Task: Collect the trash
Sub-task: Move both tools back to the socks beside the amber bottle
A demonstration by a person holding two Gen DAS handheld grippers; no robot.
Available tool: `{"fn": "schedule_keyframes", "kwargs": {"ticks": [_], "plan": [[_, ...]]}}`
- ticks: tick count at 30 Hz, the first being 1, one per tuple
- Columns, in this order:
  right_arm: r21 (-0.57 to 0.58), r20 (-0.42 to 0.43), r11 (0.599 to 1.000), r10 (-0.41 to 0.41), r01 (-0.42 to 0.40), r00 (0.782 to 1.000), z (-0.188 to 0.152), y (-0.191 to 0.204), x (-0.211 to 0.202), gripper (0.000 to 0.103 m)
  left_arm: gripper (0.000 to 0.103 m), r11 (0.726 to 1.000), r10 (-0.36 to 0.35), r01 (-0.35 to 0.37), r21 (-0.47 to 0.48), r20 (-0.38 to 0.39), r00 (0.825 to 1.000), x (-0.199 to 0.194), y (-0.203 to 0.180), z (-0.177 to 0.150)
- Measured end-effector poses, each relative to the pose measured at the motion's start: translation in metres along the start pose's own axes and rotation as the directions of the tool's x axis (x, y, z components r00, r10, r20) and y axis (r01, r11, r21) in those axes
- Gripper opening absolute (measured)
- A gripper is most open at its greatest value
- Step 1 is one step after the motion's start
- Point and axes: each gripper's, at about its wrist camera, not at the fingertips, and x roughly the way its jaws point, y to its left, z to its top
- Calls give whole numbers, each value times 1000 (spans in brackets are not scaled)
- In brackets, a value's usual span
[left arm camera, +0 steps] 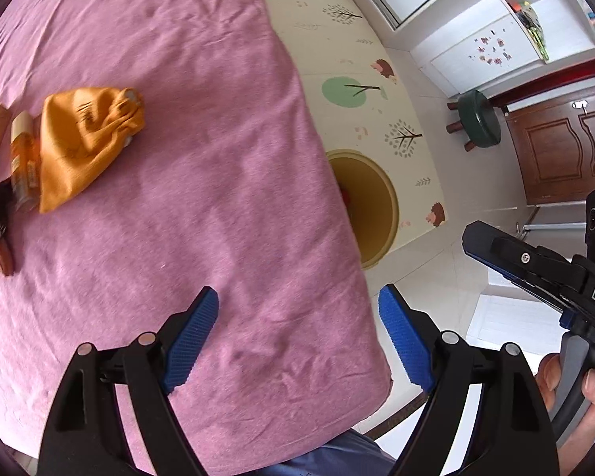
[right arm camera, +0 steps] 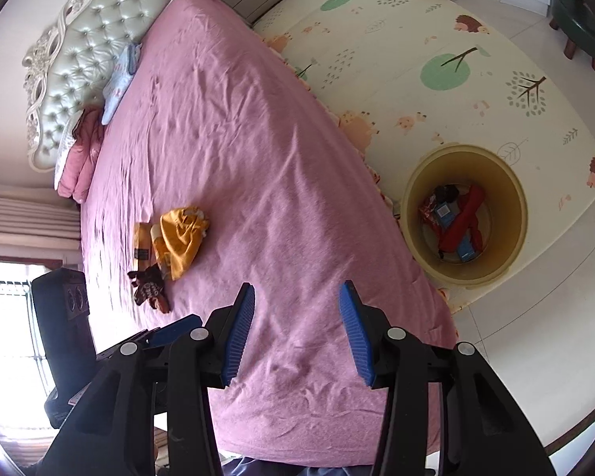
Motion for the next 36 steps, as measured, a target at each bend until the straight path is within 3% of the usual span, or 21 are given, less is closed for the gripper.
{"fn": "schedule_keyframes", "kwargs": {"ticks": [11, 19, 29, 36], "plan": [[-166, -98, 985, 39, -55, 994, -48, 112, 47, 45, 83, 976, 48, -28, -214, 93, 995, -61, 120, -59], [-273, -158, 958, 43, -86, 987, -66, 182, 82, 45, 85, 933, 77, -20, -358, 146, 986, -95, 195, -86], [-322, -202, 940, 47, -111, 978, -57, 242, 125, 48, 86, 901, 94, -12, -433, 169, 981, -111, 254, -73], [-338, -229, 936, 22, -101, 973, -39, 271, 163, 49, 87, 891, 83, -13, -454, 135, 987, -98, 285, -49]]}}
